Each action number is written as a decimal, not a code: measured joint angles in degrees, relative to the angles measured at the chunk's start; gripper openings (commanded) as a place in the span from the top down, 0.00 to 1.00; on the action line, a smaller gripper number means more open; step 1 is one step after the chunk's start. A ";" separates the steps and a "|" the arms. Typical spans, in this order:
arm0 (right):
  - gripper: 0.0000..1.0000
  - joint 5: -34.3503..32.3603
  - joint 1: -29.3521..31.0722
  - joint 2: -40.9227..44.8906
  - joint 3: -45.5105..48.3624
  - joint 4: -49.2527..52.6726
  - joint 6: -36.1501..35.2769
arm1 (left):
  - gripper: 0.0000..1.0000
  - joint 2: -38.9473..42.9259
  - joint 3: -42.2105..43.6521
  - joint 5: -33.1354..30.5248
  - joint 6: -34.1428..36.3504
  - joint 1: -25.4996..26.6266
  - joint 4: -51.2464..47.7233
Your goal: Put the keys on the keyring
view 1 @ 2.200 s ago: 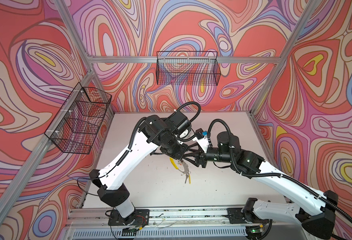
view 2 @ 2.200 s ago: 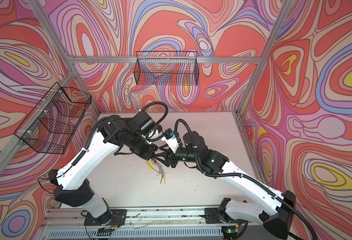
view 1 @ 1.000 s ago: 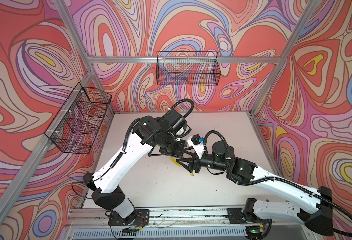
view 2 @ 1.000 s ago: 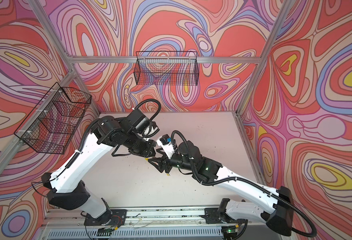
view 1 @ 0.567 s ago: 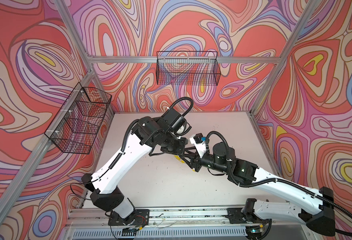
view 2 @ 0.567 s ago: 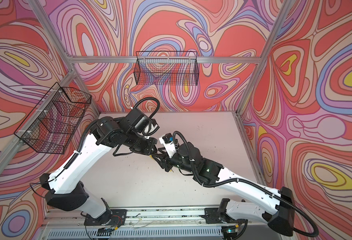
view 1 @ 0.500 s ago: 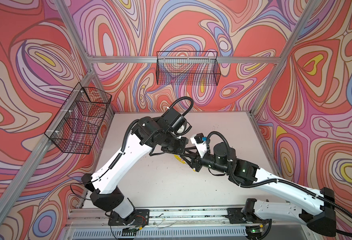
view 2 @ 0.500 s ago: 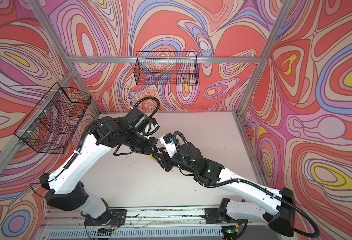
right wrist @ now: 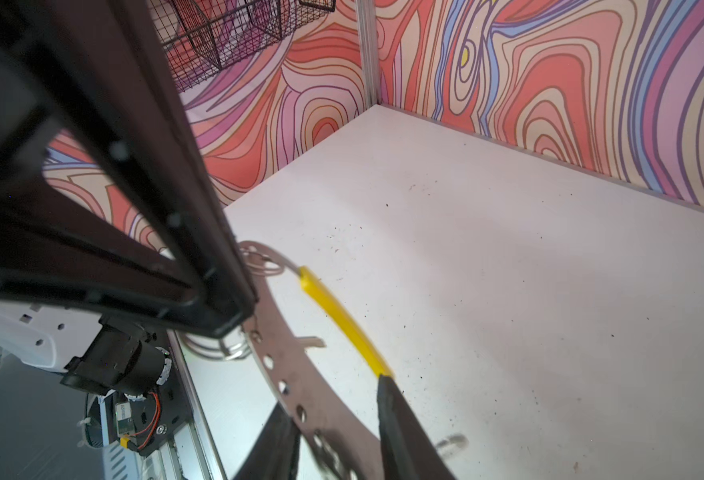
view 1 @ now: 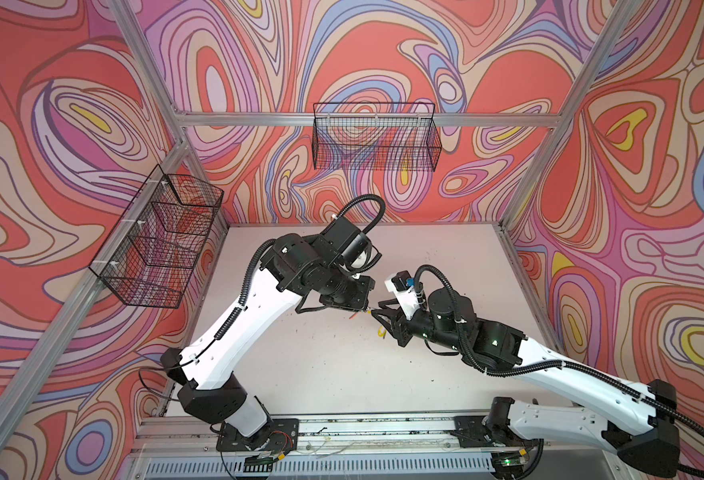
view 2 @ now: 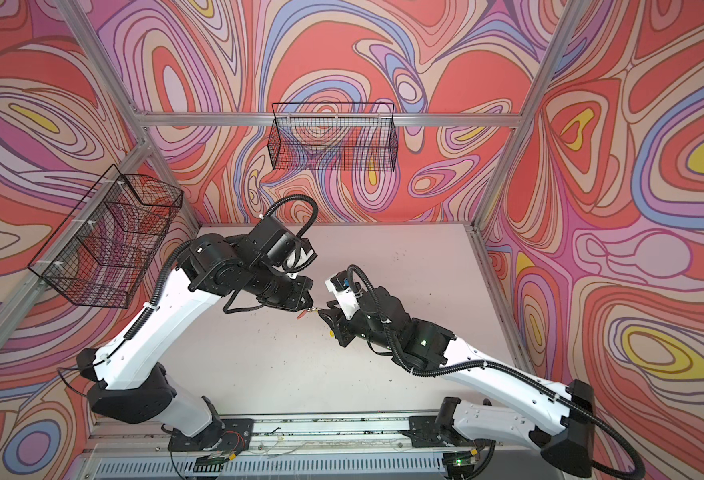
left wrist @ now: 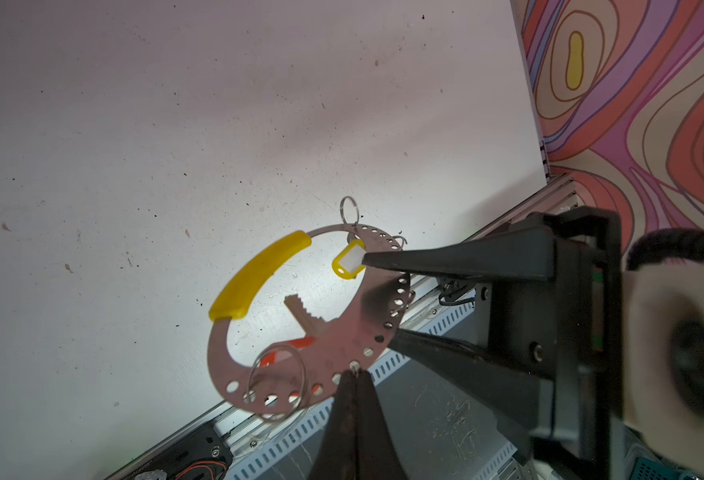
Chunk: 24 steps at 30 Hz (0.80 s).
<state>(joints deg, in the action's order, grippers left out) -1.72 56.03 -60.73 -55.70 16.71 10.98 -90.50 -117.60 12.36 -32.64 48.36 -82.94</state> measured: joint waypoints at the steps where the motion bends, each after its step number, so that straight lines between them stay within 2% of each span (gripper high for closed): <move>1: 0.70 -0.04 0.00 0.02 -0.02 0.15 -0.07 | 1.00 0.07 0.00 0.04 0.04 0.02 -0.04; 3: 0.70 0.11 0.02 0.20 -0.02 0.48 -0.28 | 1.00 0.07 0.00 0.04 0.07 0.02 -0.13; 5: 0.65 0.61 0.02 0.26 -0.02 0.50 -0.39 | 1.00 0.09 0.00 0.07 0.09 0.02 -0.37; 9: 0.47 2.84 -0.31 0.28 -0.02 0.48 -0.57 | 1.00 0.22 -0.04 0.31 0.55 0.02 -1.90; 12: 0.37 5.81 -0.48 0.74 -0.02 0.50 -1.07 | 1.00 0.26 -0.17 0.39 0.87 0.02 -2.64; 18: 0.32 10.27 -0.46 1.68 -1.25 -0.66 -1.70 | 1.00 0.26 -1.25 0.94 0.92 0.02 -3.13; 24: 0.34 12.68 -0.46 -1.84 -3.32 -4.26 -2.19 | 1.00 0.26 -2.32 1.42 0.85 0.02 -3.04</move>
<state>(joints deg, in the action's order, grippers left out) 10.96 55.57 -62.57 -59.02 12.45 8.80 -90.24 -119.92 13.78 -31.79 48.38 -85.97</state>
